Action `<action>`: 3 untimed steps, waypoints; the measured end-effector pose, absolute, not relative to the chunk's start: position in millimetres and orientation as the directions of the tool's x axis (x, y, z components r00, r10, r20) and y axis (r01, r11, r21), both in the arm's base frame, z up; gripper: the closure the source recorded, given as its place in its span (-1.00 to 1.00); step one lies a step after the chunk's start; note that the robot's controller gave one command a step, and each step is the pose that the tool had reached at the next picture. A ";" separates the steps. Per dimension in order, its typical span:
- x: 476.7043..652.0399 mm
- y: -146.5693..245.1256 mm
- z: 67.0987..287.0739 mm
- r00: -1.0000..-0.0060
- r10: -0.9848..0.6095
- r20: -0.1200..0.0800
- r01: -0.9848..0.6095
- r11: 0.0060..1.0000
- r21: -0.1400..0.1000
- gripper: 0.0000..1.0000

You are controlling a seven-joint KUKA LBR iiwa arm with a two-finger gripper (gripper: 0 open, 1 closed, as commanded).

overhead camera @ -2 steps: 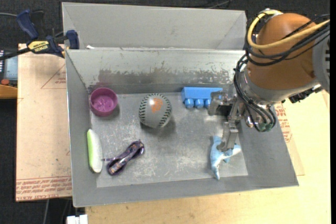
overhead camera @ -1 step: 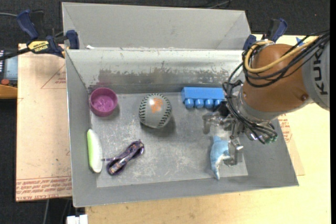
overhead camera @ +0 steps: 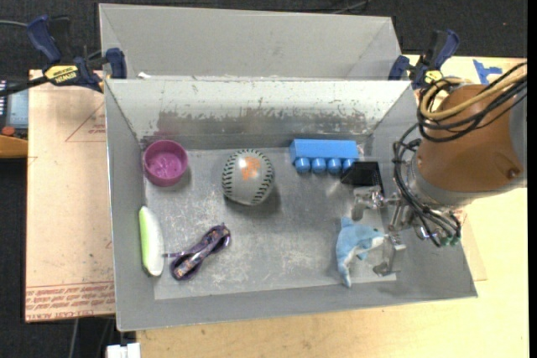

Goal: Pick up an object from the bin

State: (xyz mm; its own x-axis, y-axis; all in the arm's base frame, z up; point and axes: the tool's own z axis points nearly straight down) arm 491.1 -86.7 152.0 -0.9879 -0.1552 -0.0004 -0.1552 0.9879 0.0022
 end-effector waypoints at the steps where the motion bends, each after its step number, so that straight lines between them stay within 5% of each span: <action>1: 507.8 -98.3 148.5 -0.897 -0.442 -0.005 -0.442 0.897 0.001 -1.00; 2: 500.4 -103.0 88.1 -0.991 -0.133 -0.004 -0.133 0.991 0.002 -1.00; 3: 508.0 -105.3 71.4 -0.830 -0.558 -0.010 -0.558 0.830 -0.002 1.00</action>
Offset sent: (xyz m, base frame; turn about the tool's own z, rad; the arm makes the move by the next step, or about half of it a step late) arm 0.0058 -0.0181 -0.0820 0.0896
